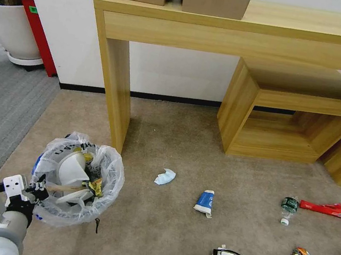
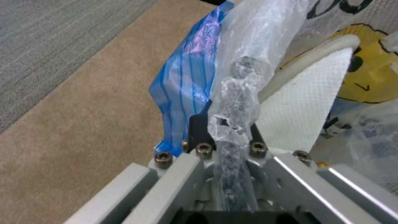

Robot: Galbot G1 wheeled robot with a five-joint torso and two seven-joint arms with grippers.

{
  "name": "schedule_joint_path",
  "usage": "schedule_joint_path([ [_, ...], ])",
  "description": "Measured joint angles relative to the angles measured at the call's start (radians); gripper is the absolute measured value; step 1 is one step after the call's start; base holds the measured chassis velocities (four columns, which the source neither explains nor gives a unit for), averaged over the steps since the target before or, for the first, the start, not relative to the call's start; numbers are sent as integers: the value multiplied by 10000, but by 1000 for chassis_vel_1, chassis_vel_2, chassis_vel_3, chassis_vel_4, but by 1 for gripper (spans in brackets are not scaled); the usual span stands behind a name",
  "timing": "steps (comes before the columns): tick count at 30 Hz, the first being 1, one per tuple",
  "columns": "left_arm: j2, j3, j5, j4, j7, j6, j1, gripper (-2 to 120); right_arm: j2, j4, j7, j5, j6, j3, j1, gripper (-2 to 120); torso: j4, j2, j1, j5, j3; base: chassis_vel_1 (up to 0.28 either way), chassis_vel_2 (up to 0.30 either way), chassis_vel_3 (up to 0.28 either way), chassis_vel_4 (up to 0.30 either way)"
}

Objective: Pick up the trash bin and place the garbage on the floor into it.

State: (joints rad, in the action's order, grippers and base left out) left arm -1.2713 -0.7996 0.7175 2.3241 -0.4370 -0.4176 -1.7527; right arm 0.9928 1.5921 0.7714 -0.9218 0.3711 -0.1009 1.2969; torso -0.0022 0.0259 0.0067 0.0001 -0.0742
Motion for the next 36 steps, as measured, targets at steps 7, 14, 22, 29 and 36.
schedule_joint_path([
  [7,-88,2,-68,-7,3,1,11,0,-328,843,-285,18,-325,312,236,0,0,0,0,0,0,0,0,0,0],
  [14,-144,-13,-125,-28,4,0,-8,0,-884,2472,-1378,469,-1655,793,362,0,-1,0,0,-1,0,0,0,0,0],
  [22,-192,-12,-157,160,-3,-72,-146,0,-1482,4168,-3581,689,-3709,832,-936,0,1,0,0,0,-1,0,0,0,0],
  [29,-189,-15,-156,271,-30,-172,-195,0,-2321,5410,-5699,-234,-5087,268,-2642,0,2,0,0,-1,0,0,0,0,0],
  [36,-203,8,-157,333,-42,-276,-164,0,-3213,5931,-7342,-1285,-6025,-1115,-4245,0,0,0,0,-1,0,0,0,0,0],
])
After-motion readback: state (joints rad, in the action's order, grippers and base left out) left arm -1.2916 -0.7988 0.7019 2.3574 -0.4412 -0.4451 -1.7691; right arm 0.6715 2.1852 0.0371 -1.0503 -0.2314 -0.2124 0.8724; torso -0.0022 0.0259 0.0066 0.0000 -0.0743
